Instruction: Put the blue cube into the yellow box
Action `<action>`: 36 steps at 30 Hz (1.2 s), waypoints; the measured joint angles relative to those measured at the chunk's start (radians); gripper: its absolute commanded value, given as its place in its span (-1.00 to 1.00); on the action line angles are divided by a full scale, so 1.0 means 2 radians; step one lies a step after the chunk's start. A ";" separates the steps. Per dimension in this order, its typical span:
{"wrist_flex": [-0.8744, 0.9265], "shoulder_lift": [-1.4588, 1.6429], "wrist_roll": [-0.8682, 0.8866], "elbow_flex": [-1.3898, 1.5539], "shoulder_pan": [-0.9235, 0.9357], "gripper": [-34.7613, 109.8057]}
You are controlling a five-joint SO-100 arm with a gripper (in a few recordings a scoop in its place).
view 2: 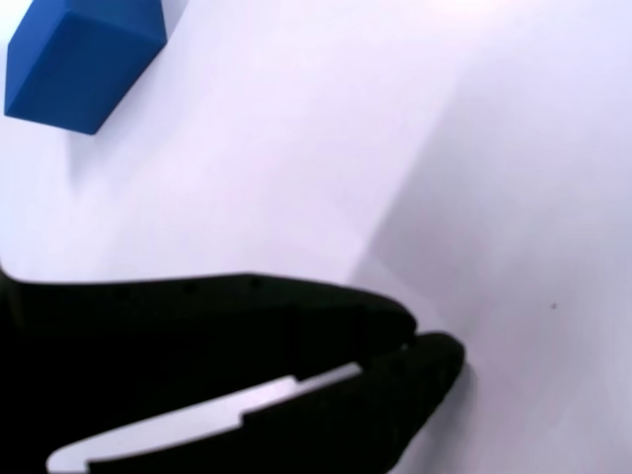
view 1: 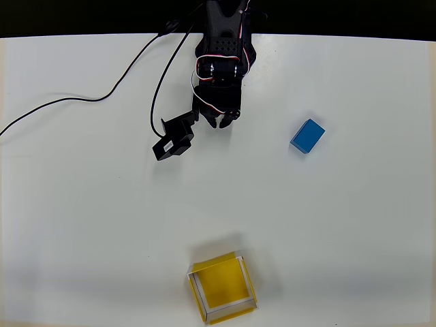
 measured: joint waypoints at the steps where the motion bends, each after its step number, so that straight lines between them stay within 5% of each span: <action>1: 0.000 0.000 0.003 0.000 0.000 -0.52; 14: -0.009 -0.008 0.010 0.000 -0.016 -0.48; 19: -0.070 -0.127 0.051 -0.030 -0.002 -0.27; 36: 0.045 -0.512 0.291 -0.523 -0.090 -0.09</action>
